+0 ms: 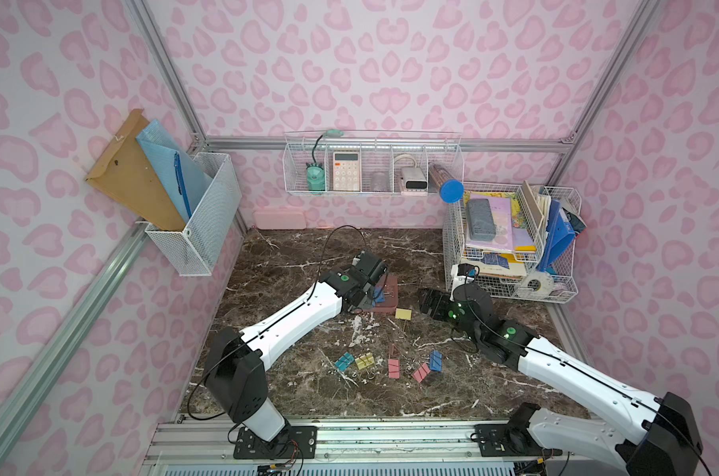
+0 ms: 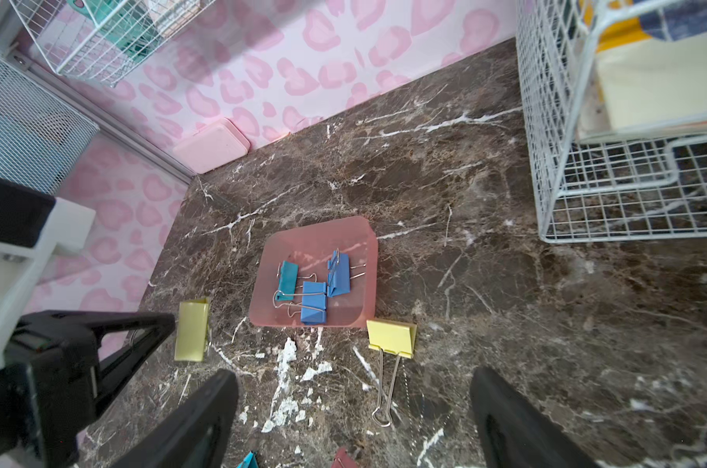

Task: Put the binder clips in the storage box
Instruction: Pick up the binder clip at the center of the board, then place the binder clip in the storage box.

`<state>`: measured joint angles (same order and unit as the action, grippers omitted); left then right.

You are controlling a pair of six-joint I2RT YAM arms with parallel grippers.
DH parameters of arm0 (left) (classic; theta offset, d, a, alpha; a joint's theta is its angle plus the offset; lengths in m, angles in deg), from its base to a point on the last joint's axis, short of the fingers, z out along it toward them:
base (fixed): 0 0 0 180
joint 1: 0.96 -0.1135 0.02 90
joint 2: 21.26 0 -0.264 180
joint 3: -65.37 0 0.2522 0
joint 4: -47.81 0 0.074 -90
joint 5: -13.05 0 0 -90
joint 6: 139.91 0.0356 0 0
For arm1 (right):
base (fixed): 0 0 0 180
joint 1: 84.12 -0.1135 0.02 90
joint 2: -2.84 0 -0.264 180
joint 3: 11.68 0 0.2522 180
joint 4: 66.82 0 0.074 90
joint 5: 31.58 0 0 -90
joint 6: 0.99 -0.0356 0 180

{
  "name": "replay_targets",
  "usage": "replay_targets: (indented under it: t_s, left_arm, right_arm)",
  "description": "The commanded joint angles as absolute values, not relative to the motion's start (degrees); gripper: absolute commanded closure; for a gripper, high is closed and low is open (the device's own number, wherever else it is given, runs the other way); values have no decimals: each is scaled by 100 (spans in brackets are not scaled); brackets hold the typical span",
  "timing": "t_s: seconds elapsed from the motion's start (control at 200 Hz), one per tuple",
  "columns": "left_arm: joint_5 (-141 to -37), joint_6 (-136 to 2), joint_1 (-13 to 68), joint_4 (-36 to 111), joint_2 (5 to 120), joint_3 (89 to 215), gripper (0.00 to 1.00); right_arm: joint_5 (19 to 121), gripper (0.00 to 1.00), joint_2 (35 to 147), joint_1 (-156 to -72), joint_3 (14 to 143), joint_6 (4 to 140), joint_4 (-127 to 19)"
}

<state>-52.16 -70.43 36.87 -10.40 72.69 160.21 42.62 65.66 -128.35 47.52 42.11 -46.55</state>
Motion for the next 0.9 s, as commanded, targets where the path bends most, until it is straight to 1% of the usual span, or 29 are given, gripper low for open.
replay_targets:
  t_s: [0.0,0.29,0.536,0.896]
  left_arm:
    - [-5317,-6609,3449,-743,7560,16204,100]
    - [-6127,-6499,2868,-409,8793,17253,100]
    - [-6377,-6278,2842,-487,9905,18228,100]
    - [-6393,-6082,2848,-469,10426,18282,100]
  right_arm:
    - [4244,7,6524,-12824,4690,4085,-4817]
    - [4374,7,6564,-12816,4661,4053,-4818]
    - [4444,7,6629,-12796,4643,4044,-4856]
    - [4536,7,6550,-12701,4542,4055,-4853]
